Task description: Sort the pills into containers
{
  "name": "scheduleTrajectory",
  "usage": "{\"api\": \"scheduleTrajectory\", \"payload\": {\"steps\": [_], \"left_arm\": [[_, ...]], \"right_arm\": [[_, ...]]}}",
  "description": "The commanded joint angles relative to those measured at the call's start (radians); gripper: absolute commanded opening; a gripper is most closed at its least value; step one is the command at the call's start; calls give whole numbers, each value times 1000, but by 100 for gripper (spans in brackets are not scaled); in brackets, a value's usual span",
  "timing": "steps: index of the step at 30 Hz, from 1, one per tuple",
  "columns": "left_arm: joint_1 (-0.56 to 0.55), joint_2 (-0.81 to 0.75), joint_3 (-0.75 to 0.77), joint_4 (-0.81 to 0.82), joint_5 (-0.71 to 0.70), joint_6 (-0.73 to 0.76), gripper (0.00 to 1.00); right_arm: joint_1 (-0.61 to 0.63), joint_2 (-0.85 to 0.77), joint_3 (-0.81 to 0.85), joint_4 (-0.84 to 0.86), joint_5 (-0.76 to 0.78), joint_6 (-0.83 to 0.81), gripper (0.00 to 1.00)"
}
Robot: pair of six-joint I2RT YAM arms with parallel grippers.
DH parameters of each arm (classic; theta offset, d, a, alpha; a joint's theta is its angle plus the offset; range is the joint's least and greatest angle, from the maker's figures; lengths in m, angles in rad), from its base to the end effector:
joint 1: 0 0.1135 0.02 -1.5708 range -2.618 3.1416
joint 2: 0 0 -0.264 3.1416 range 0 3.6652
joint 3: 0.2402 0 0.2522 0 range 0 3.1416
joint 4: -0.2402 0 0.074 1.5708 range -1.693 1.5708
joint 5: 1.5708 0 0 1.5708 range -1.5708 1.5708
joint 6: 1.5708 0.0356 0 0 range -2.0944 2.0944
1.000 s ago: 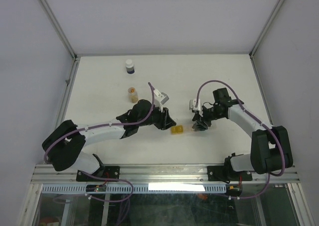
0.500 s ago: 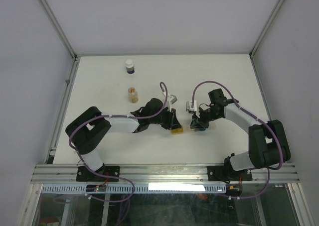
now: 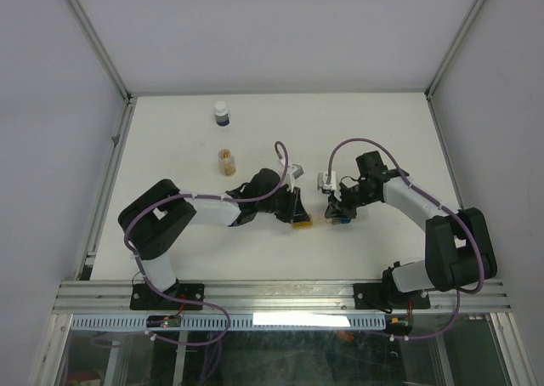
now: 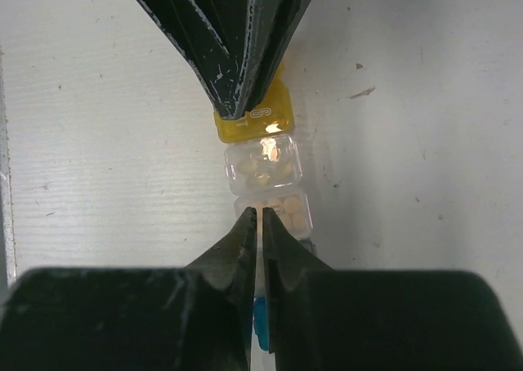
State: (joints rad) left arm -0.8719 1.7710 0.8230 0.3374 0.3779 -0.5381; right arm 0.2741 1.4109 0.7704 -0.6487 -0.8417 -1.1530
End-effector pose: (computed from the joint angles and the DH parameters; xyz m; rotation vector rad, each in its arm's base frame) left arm 0.2163 -0.2778 0.1469 0.6310 2.3146 -1.1533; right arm 0.2213 0.0898 0.1820 -1.6953 1.7244 0.8320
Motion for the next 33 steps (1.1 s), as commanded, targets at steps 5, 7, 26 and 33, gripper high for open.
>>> {"api": "scheduleTrajectory", "payload": {"steps": [5, 7, 26, 33], "left_arm": [[-12, 23, 42, 6, 19, -11, 14], [-13, 28, 48, -15, 1, -9, 14], [-10, 51, 97, -118, -11, -12, 10], [-10, 28, 104, -108, 11, -12, 11]], "right_arm": [[7, -64, 16, 20, 0, 6, 8], [9, -60, 9, 22, 16, 1, 7], [39, -61, 24, -15, 68, -1, 6], [39, -105, 26, -39, 19, -15, 7]]}}
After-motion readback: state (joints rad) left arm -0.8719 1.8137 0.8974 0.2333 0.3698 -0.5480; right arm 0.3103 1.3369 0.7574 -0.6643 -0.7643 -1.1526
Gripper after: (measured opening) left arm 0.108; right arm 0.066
